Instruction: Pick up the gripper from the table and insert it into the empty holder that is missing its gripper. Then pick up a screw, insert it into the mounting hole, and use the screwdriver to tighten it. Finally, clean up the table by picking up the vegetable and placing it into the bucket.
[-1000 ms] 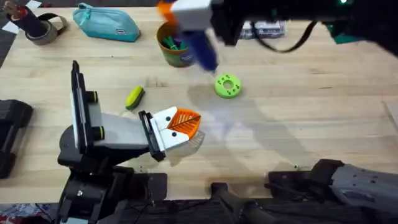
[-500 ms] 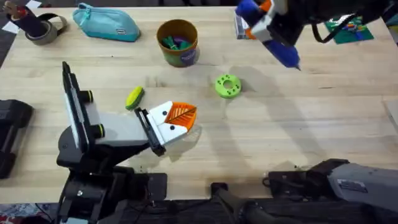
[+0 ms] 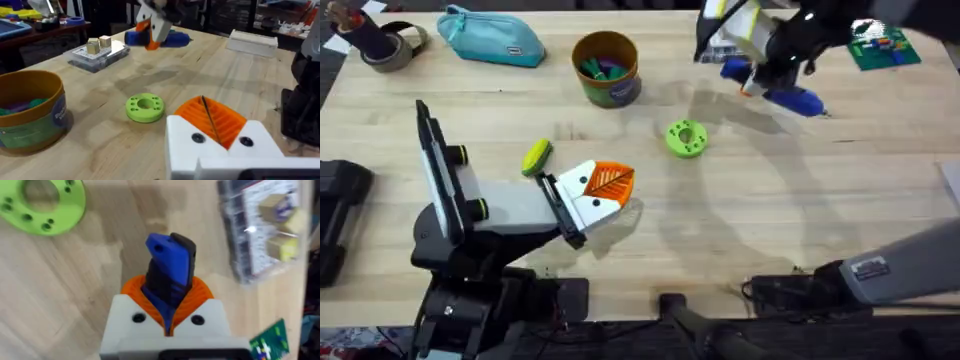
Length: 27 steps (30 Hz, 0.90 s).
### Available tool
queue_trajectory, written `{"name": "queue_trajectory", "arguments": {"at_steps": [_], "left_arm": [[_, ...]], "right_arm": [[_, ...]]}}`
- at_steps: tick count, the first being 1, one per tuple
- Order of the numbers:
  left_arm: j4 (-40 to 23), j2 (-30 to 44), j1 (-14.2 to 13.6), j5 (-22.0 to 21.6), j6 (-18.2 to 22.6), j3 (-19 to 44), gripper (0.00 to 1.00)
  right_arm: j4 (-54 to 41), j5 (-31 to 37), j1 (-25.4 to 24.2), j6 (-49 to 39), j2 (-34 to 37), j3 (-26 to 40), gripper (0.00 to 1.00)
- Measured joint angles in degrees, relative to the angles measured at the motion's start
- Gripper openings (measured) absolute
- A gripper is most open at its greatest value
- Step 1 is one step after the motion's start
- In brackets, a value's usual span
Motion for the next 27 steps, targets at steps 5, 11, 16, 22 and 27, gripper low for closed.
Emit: {"name": "queue_trajectory", "arguments": {"at_steps": [5,11,16,22,27], "left_arm": [[0.0,0.0,0.0,0.0,0.0,0.0,0.007],[0.0,0.0,0.0,0.0,0.0,0.0,0.007],[0.0,0.0,0.0,0.0,0.3,0.0,0.059],[0.0,0.0,0.0,-0.2,0.1,0.0,0.937],[0.0,0.0,0.0,-0.2,0.0,0.0,0.986]], "right_arm": [[1.9,0.7,-0.1,-1.3,6.4,0.0,0.025],[2.9,0.7,-0.1,-1.7,9.9,0.0,0.025],[2.9,0.4,-0.7,-1.7,9.9,0.0,0.174],[2.9,0.5,-2.0,-1.7,9.9,0.2,0.966],[2.8,0.5,-2.4,1.0,9.6,0.2,0.994]]}}
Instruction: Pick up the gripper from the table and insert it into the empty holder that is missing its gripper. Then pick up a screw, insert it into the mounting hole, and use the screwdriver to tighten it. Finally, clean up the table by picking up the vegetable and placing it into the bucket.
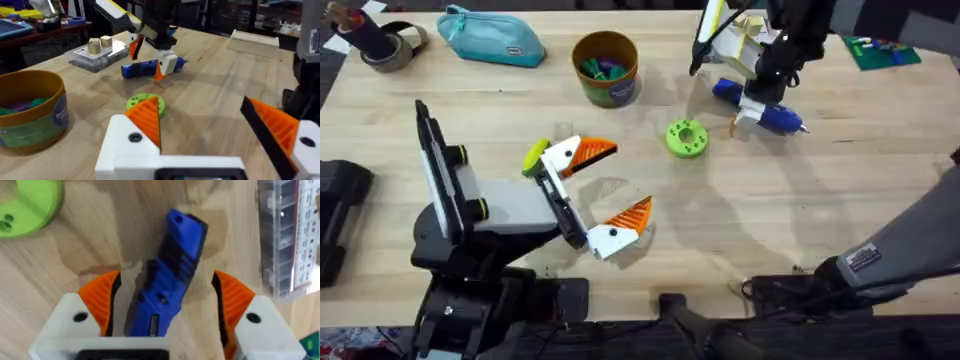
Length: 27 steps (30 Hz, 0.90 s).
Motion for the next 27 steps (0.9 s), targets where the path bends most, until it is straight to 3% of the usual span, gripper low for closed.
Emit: {"name": "queue_trajectory", "arguments": {"at_steps": [6,7,12,16,24,27], "left_arm": [[3.8,0.0,0.0,-1.1,-2.3,0.0,0.987],[5.2,0.0,0.0,-2.4,-4.7,0.0,0.986],[2.7,0.6,0.0,-7.7,-6.0,2.1,0.986],[-5.8,6.4,0.0,-13.5,-3.4,11.2,0.985],[-33.5,31.3,0.0,-29.2,5.2,37.0,0.986],[-39.8,40.3,0.0,-35.1,6.9,44.6,0.987]], "right_arm": [[-0.1,-4.5,-0.2,6.4,-5.6,0.0,0.995],[0.0,-7.5,-0.3,9.2,-12.0,0.0,0.995],[0.0,-11.1,-0.3,14.1,-23.2,0.3,0.995],[0.0,-15.2,-0.3,19.8,-31.6,0.4,0.995],[-0.5,-20.2,-0.3,34.6,-40.7,0.5,0.995],[-0.1,-20.8,-0.3,38.3,-42.3,-1.4,0.995]]}}
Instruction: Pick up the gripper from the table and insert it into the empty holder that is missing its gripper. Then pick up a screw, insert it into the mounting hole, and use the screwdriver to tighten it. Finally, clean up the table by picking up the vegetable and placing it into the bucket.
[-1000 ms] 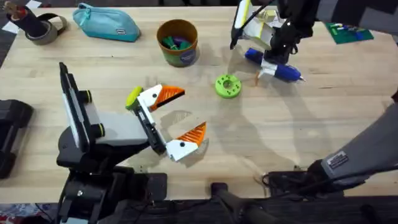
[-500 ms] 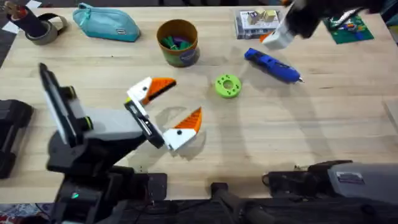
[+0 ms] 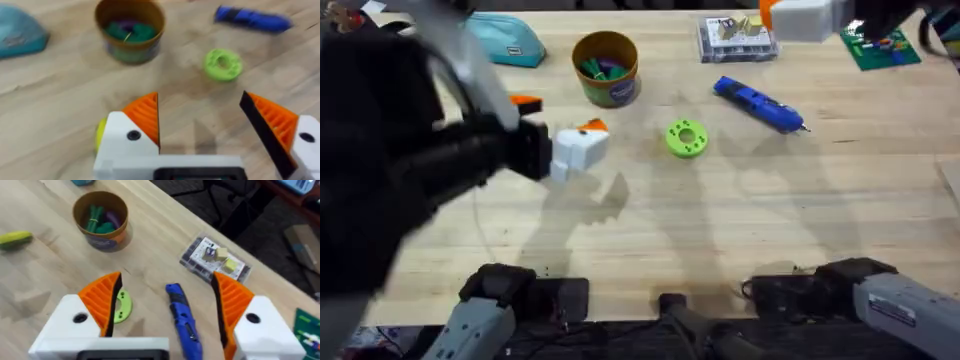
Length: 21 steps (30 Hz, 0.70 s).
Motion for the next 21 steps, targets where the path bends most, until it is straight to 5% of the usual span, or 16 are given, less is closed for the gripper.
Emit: {"name": "queue_trajectory", "arguments": {"at_steps": [5,11,17,21], "left_arm": [[-5.5,12.0,0.0,-6.7,1.3,8.2,0.986],[-5.9,22.4,2.8,-10.9,1.9,10.1,0.986],[-5.9,27.3,7.6,-12.4,2.1,10.1,0.987],[-5.9,27.9,8.3,-12.5,2.1,10.1,0.986]], "right_arm": [[1.5,-0.2,0.0,4.4,-3.8,-10.4,0.995],[6.3,-0.2,0.0,8.3,-11.9,-24.8,0.995],[6.3,-0.3,0.0,9.4,-20.7,-29.4,0.995],[6.2,-0.3,0.0,9.4,-23.2,-30.1,0.995]]}}
